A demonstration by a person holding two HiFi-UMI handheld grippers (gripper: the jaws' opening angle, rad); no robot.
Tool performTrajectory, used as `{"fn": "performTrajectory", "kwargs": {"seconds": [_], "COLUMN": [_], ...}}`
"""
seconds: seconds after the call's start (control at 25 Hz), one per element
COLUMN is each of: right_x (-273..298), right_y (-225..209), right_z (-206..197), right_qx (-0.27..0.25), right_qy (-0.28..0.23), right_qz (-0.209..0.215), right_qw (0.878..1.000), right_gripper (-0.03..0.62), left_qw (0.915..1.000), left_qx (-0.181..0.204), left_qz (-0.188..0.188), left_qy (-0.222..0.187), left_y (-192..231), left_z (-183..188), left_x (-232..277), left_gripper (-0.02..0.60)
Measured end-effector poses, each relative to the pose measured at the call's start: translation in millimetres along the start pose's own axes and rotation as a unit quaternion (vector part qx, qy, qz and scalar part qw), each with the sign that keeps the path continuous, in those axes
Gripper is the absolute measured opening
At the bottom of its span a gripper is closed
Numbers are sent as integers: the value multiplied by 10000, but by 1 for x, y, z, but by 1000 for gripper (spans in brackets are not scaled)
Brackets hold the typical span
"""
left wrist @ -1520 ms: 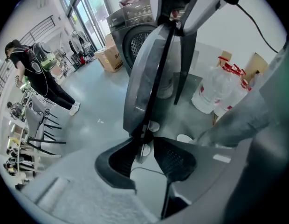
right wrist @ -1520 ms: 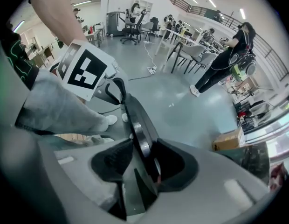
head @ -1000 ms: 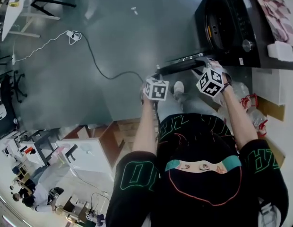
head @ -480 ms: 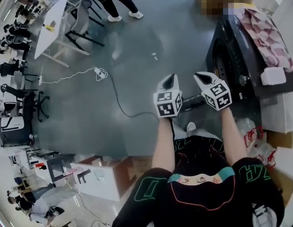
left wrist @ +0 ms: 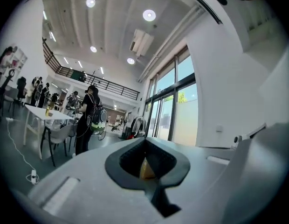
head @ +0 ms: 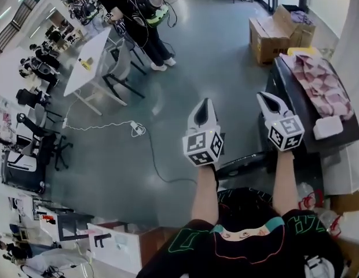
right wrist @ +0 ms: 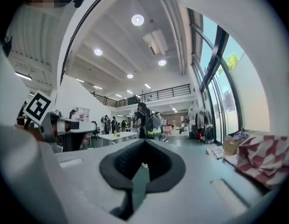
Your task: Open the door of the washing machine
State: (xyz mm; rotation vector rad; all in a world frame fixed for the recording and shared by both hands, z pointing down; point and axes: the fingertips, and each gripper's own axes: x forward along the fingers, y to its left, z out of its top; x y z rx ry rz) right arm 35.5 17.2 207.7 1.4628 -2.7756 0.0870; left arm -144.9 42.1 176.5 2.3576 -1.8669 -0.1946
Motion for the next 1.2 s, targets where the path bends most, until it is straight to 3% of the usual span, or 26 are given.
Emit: {"fn": "performTrajectory", "kwargs": {"seconds": [0.16,0.36,0.52,1.2], "right_x": [-7,-6,-7,-16], "right_y": [-12,-16,-28,-47], "right_z": [23,15,16,26], "right_qx": [-55,-197,-159,-263], "right_qy": [-219,-145,-200,-284], "right_qz": [-215,-373,-631,-863], "right_qw": [9995,9990,9977,9955], "right_gripper": [3,3,3,3], "left_qw": [9990,9938,9898,9878], "left_qx": [418,1050,1340,1429], "left_qz": [105,346,430,486], "left_qy": [75,-82,-199,-395], "left_y": [-3,-3,-6,-14], "left_z": [5,14,16,16], "left_x": [3,6,8,17], "left_gripper": [11,11,11,11]}}
